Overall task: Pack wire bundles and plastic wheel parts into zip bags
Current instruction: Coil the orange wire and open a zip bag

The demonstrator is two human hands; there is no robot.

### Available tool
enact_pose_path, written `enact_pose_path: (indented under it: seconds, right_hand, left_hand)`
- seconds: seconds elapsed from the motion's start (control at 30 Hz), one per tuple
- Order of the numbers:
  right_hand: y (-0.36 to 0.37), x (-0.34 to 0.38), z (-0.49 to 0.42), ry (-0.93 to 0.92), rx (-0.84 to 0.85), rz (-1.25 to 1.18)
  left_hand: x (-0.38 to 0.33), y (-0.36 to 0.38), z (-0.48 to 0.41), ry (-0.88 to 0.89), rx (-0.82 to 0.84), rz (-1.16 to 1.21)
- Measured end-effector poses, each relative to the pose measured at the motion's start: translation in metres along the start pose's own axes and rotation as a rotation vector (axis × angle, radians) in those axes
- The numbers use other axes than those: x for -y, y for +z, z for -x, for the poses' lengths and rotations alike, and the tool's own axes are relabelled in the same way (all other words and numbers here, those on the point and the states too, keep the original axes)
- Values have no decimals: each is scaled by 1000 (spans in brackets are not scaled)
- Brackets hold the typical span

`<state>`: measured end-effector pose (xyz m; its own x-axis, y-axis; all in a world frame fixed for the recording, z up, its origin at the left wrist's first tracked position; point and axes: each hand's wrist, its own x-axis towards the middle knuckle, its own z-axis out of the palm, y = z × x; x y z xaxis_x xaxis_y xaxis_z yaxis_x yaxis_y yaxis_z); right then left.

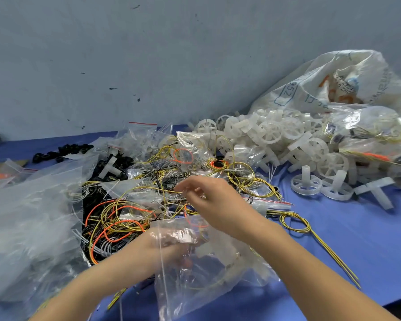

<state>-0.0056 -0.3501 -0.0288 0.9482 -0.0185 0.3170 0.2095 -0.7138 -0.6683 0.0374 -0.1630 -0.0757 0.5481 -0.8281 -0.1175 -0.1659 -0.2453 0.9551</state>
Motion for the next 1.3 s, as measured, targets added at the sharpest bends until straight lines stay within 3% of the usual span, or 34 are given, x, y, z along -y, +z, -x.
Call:
enact_pose_path:
  seconds: [0.1,0.2,0.33,0.5,0.8,1.1,1.3]
  right_hand:
    - [-13,-13,-3,88,-55,-9]
    - [-24,-26,-6,177,-110,-11]
    - [-32,-40,-12,264,-142,4]
    - [-33,-48,-14,290,-168,-18]
    - [-39,-53,-18,306,-195,-42]
    - [-61,-67,-20,375,-284,-209]
    - [-55,-70,-22,379,-252,-197]
  left_hand:
    - [-2,-24,15,-155,60,67]
    - [-2,-45,23,-202,-152,169]
    - [-6,-59,23,-134,-386,263]
    - [-9,-65,13,-28,-457,299]
    - [-8,-72,6,-12,-633,224]
    - [-23,-69,10,36,-609,367]
    - [-30,-63,9,10,-592,370]
